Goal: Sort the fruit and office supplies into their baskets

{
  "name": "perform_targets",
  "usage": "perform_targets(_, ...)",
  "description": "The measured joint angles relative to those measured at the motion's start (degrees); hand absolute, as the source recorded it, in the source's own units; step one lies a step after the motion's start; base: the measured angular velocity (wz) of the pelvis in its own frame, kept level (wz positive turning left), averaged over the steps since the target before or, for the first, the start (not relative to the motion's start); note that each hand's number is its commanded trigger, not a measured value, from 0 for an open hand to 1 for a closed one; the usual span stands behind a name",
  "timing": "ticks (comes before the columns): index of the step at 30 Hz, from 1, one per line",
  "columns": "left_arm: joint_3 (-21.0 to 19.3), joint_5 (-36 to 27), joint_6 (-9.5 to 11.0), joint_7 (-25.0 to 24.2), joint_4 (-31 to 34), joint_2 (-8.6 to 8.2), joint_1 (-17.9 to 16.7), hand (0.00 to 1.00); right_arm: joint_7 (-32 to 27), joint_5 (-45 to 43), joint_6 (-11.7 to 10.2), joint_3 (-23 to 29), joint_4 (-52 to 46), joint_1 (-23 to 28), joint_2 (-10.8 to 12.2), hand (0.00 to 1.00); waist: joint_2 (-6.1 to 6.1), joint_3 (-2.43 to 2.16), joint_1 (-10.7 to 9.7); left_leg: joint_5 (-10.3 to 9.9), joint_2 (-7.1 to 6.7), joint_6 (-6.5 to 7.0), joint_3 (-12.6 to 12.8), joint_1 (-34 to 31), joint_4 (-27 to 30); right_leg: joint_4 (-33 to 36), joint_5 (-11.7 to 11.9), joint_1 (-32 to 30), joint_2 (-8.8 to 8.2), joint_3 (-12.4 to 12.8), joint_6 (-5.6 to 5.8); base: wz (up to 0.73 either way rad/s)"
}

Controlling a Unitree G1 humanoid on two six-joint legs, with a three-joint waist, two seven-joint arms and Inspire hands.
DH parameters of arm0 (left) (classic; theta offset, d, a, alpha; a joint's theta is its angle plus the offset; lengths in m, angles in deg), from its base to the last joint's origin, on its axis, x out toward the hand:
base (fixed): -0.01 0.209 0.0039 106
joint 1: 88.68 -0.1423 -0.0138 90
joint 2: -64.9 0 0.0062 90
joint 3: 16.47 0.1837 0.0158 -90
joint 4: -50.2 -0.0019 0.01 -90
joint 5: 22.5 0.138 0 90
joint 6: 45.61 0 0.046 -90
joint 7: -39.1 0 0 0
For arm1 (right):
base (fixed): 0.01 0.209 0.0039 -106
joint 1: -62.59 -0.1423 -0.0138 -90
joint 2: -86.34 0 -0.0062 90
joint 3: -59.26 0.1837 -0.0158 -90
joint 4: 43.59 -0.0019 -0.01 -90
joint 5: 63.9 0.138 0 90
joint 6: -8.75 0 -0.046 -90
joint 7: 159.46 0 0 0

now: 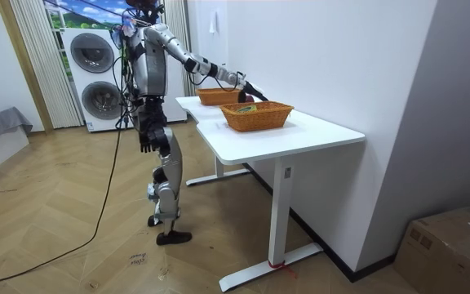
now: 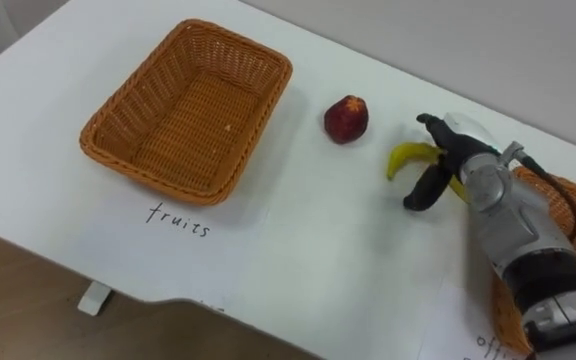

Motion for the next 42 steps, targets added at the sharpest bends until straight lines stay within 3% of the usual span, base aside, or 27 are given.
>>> perform_targets(5, 0.0, 0.0, -0.5, 0.1, 0.0, -0.24, 0.1, 0.00, 0.0, 0.0, 0.5, -0.2, 2.3, -1.4, 0.0, 0.00, 0.51, 0.35, 1.6, 0.0, -0.02, 0.01, -0.1, -0.2, 0.1, 0.0, 0.1, -0.1, 0.04, -0.1, 0.00, 0.01)
perform_targets(11, 1.2, 0.0, -0.8, 0.2, 0.0, -0.18, 0.3, 0.00, 0.0, -0.1, 0.7, -0.4, 4.6, -2.3, 0.0, 0.00, 0.50, 0.34, 2.8, 0.0, -0.14, -0.02, -1.2, -0.9, 0.5, -0.1, 0.1, -0.1, -0.14, -1.5, -0.01, 0.09)
perform_targets(32, 2.4, -0.1, -0.5, 0.2, -0.6, -0.10, 2.3, 0.00, -0.8, -0.1, -0.4, -2.4, 9.3, -4.8, -0.3, 0.00, 0.39, 0.27, 2.6, 0.4, -0.23, -0.08, -1.7, -2.0, 1.3, 0.0, 0.6, -0.8, -0.22, -2.0, -0.21, 0.00)
perform_targets(36, 3.5, -3.7, -0.4, 0.2, -0.8, 0.14, 2.3, 0.00, -0.9, 0.1, -0.6, -2.4, 10.2, -4.9, -0.3, 0.00, 0.40, 0.27, 2.4, 0.4, -0.27, -0.06, -1.9, -2.2, 1.4, 0.0, 0.6, -0.8, -0.29, -2.3, -0.20, 0.03)
perform_targets(42, 4.6, -4.8, -0.4, 0.1, -1.3, 0.34, 2.8, 0.00, 1.4, 1.0, -0.5, -2.4, 11.4, -5.9, -0.4, 0.00, 0.42, 0.29, 1.0, 0.6, -0.70, 0.03, -3.4, -3.3, 2.2, 0.0, 0.6, -0.8, -0.67, -4.1, -0.20, 0.15)
